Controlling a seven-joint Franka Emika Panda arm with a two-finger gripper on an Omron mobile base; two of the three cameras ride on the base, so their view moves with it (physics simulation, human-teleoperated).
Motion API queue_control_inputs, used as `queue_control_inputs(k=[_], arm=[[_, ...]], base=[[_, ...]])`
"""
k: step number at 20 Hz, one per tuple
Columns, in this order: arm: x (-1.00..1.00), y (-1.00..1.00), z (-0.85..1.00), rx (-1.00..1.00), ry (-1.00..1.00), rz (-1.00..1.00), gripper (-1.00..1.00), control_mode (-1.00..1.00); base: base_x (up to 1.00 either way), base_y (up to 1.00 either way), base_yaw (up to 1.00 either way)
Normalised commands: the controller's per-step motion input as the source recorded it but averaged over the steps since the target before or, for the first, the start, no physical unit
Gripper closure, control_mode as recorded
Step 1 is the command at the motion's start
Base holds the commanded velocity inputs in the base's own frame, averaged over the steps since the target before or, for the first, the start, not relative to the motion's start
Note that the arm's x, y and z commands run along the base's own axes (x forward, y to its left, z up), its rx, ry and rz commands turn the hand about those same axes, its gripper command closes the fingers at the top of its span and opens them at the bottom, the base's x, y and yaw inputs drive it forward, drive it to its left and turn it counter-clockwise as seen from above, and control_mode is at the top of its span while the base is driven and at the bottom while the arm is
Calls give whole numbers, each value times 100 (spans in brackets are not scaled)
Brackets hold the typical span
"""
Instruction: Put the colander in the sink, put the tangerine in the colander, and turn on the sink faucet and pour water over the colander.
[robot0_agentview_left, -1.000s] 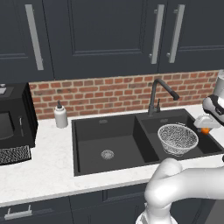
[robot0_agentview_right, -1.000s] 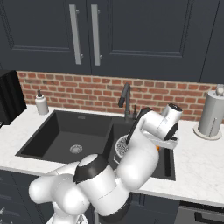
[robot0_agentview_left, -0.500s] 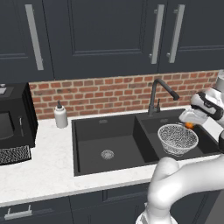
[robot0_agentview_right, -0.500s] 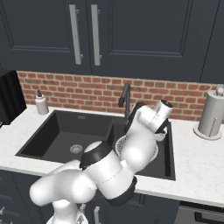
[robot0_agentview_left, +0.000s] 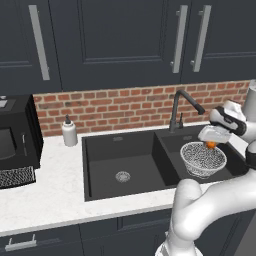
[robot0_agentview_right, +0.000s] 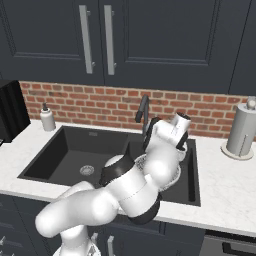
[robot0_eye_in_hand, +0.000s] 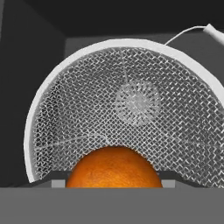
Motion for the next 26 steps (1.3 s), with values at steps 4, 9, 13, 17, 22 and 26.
queue_control_inputs(k=[4, 9, 13, 17, 22, 26], arm=[[17, 0, -32, -8, 0, 0, 100, -100], [24, 0, -26, -8, 0, 0, 100, -100], [28, 0, -24, -5, 0, 0, 100, -100], [4, 0, -49, -9, 2, 0, 100, -100], [13, 0, -43, -10, 0, 0, 100, -100], [21, 0, -28, -8, 0, 0, -100, -100]], base=[[0, 0, 0], [0, 0, 0], [0, 0, 0], [0, 0, 0], [0, 0, 0], [0, 0, 0]])
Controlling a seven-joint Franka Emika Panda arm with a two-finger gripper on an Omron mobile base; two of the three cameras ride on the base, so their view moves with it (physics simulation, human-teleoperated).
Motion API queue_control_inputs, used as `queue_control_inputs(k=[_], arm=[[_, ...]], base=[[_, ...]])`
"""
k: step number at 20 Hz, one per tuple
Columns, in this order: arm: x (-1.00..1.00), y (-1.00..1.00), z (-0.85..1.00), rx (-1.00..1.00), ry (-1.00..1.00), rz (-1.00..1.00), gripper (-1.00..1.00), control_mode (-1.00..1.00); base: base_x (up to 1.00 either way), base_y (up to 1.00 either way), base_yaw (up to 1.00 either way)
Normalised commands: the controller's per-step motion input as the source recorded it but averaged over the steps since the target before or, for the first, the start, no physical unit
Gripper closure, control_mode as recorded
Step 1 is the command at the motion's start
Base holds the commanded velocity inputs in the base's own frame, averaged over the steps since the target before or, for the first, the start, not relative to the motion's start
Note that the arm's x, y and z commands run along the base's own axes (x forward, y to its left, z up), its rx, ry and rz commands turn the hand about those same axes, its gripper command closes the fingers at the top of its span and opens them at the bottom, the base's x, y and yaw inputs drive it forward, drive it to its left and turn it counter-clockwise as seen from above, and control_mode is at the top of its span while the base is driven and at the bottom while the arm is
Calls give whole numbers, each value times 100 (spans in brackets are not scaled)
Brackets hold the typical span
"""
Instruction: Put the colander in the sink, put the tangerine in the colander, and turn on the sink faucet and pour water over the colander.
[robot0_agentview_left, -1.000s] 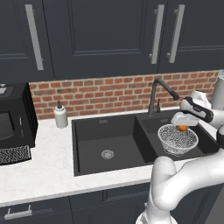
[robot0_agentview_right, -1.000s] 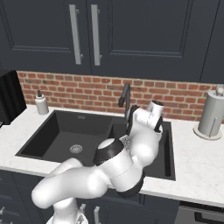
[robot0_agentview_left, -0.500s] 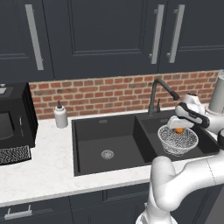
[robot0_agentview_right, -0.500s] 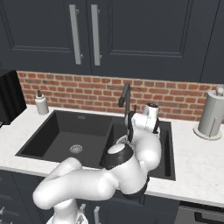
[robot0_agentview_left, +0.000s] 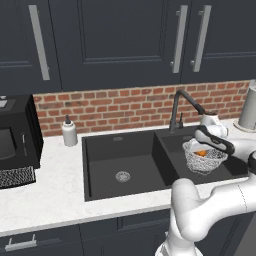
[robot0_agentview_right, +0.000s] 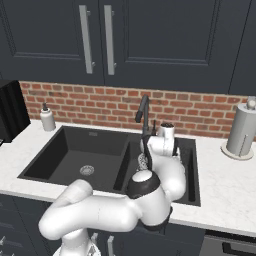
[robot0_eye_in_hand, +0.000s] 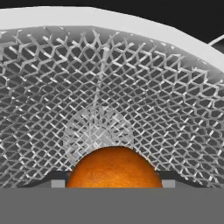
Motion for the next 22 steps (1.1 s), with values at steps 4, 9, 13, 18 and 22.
queue_control_inputs(k=[4, 9, 13, 18, 22], arm=[[3, 0, -2, 0, 0, 0, -100, -100], [-14, 0, 18, 0, -1, 0, -100, -100], [-42, 0, 61, 0, -11, 0, -100, -100], [-45, 0, 95, 0, -11, -2, -100, -100], [-79, -9, 65, 0, -22, 1, -100, -100]], base=[[0, 0, 0], [0, 0, 0], [0, 0, 0], [0, 0, 0], [0, 0, 0]])
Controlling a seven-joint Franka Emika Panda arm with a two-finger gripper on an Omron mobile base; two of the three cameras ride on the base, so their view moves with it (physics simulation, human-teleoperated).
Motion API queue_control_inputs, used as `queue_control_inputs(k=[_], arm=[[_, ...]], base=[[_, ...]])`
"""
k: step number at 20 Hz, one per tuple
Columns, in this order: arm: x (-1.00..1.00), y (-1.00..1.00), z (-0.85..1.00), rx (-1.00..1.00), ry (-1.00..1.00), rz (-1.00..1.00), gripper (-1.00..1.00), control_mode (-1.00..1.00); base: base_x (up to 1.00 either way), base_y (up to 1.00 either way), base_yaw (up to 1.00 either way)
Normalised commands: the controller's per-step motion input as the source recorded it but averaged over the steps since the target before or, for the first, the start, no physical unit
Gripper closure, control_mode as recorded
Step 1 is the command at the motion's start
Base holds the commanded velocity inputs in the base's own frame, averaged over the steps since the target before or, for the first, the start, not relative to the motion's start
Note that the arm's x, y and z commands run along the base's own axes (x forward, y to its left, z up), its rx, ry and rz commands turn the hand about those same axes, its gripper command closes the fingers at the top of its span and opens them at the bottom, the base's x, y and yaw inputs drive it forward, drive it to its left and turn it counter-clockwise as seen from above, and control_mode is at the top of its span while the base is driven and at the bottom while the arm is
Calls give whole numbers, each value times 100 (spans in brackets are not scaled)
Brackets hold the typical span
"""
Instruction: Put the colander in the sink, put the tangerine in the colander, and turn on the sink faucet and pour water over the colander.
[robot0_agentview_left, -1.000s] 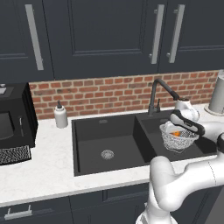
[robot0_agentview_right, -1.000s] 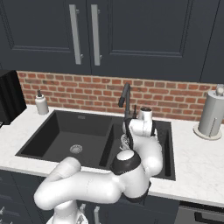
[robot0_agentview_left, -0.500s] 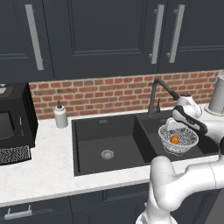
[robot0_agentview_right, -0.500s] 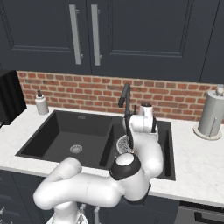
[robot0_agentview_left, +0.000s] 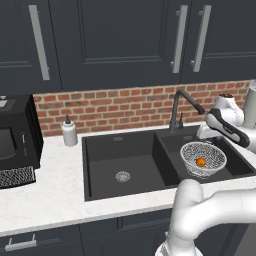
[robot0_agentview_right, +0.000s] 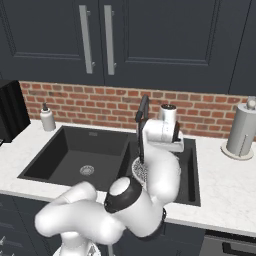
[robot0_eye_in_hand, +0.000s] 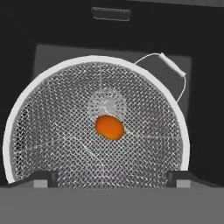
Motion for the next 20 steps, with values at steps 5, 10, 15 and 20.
queue_control_inputs(k=[5, 10, 15, 20], arm=[[-50, -46, 61, 4, -24, 14, -100, -100], [1, -49, 46, 15, -7, 26, -100, -100], [17, -29, 18, 22, -3, 34, -100, -100], [12, -12, 6, 21, -4, 36, -100, -100]], base=[[0, 0, 0], [0, 0, 0], [0, 0, 0], [0, 0, 0]])
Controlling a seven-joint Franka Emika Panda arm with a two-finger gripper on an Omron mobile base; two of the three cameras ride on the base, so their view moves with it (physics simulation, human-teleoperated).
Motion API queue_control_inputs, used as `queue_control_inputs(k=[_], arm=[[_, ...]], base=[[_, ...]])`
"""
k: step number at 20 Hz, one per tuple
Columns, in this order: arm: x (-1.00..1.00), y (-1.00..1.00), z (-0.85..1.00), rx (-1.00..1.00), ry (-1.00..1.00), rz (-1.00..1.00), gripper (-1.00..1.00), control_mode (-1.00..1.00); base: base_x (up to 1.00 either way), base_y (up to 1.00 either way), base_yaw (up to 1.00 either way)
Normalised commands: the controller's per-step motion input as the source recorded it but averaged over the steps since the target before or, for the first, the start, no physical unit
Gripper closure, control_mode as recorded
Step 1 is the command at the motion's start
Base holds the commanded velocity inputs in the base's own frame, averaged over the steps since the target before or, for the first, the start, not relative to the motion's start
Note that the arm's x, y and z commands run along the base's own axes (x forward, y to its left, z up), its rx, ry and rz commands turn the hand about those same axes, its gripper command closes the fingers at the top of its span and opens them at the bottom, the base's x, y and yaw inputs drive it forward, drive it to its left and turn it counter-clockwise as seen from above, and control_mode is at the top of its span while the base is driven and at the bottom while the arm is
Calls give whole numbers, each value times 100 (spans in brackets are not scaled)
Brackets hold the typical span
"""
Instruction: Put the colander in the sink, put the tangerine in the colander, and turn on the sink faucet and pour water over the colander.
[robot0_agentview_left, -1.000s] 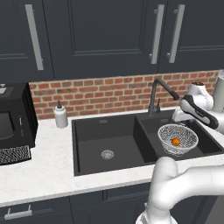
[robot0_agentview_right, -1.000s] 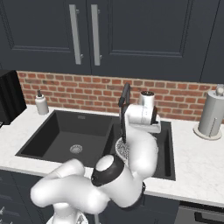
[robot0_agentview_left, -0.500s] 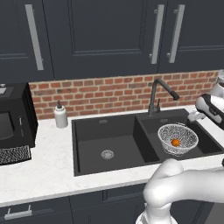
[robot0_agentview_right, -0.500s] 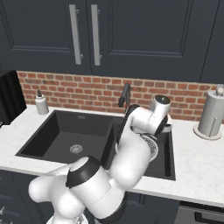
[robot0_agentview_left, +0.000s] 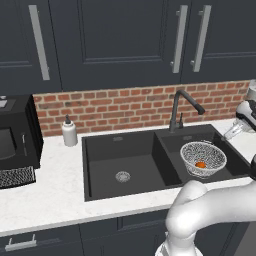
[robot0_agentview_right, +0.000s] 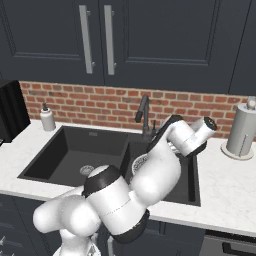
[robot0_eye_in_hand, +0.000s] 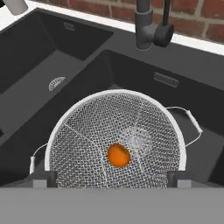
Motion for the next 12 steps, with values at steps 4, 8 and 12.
queue_control_inputs(k=[4, 8, 12], arm=[[0, 0, 14, 3, -13, 31, -100, -100], [0, 3, 6, -1, -27, 23, -100, -100], [-3, 7, 0, -3, -39, 5, -100, -100]], base=[[0, 0, 0], [0, 0, 0], [0, 0, 0]])
